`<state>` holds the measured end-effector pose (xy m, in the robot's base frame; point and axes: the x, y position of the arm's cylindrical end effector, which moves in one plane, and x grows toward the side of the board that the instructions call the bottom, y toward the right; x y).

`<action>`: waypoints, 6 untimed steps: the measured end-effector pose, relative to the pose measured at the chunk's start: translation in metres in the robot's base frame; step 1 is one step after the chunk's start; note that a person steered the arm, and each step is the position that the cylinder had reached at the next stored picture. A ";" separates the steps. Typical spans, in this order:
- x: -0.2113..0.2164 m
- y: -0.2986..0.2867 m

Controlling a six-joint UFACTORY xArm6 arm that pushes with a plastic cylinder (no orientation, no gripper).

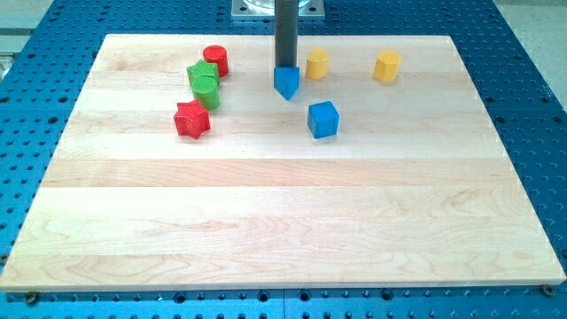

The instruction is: Slide the arm parallel to the left of the red circle

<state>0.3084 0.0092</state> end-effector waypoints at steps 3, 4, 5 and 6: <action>0.020 -0.015; -0.010 -0.032; -0.059 -0.050; -0.103 -0.106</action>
